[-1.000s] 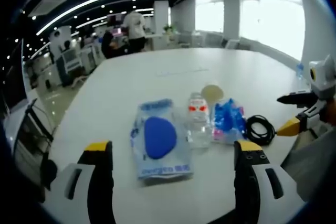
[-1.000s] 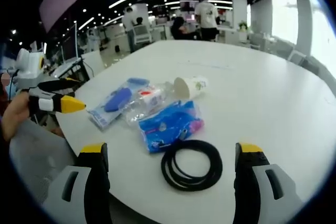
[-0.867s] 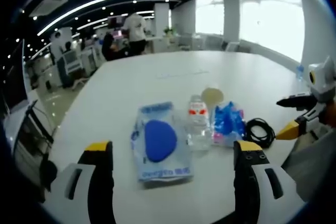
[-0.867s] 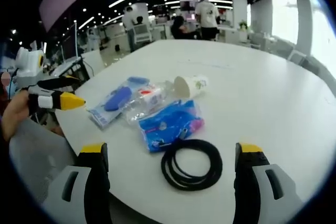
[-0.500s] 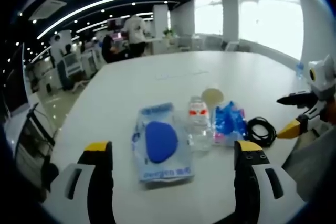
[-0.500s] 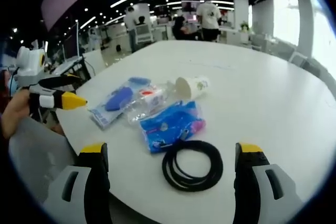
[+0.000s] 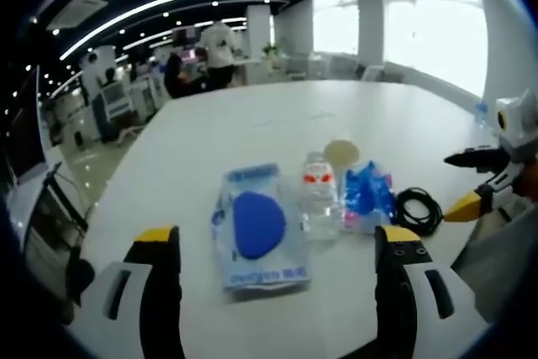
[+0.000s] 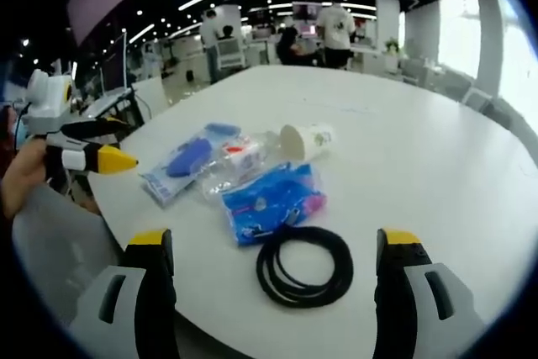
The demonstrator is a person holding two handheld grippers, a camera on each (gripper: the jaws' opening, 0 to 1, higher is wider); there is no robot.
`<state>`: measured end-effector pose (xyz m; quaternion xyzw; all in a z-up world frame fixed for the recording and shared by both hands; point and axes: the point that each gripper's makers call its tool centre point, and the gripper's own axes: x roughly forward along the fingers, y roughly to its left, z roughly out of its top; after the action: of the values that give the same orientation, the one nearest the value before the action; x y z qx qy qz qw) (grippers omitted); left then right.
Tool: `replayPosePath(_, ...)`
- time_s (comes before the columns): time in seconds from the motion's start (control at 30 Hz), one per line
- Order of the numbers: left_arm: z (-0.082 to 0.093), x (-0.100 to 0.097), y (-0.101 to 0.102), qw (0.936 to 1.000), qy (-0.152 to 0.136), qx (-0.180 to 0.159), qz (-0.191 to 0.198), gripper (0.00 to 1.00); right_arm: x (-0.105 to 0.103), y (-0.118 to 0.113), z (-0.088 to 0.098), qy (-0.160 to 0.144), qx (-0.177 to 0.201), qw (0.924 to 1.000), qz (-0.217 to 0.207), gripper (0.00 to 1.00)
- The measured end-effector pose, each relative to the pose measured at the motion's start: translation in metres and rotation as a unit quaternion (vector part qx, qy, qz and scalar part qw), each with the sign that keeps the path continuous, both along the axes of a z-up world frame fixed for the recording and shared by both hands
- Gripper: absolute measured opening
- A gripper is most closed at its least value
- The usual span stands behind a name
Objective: Arrange the tabletop items into an orderly group along one side of the table until the central work area is clear of visible clutter.
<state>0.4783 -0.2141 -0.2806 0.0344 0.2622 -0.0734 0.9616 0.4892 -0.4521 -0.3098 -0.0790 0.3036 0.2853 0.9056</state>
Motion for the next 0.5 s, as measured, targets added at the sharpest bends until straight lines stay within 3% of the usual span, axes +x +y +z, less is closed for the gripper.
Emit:
replayPosePath(0.27,0.0017,-0.0001,0.0030,1.0000,-0.003,0.001,0.009,0.92,-0.0003,-0.0005,-0.0011,0.001,-0.003,1.0000,0.000,0.99)
replayPosePath(0.33,0.0000,-0.0005,0.0030,1.0000,0.001,0.004,0.009,0.92,0.0005,-0.0038,-0.0015,-0.011,-0.028,0.9995,0.004,0.99)
replayPosePath(0.5,-0.0023,0.0000,0.0020,0.9999,0.006,-0.003,0.009,0.91,-0.0004,-0.0028,-0.0035,0.002,-0.013,0.9999,0.000,0.99)
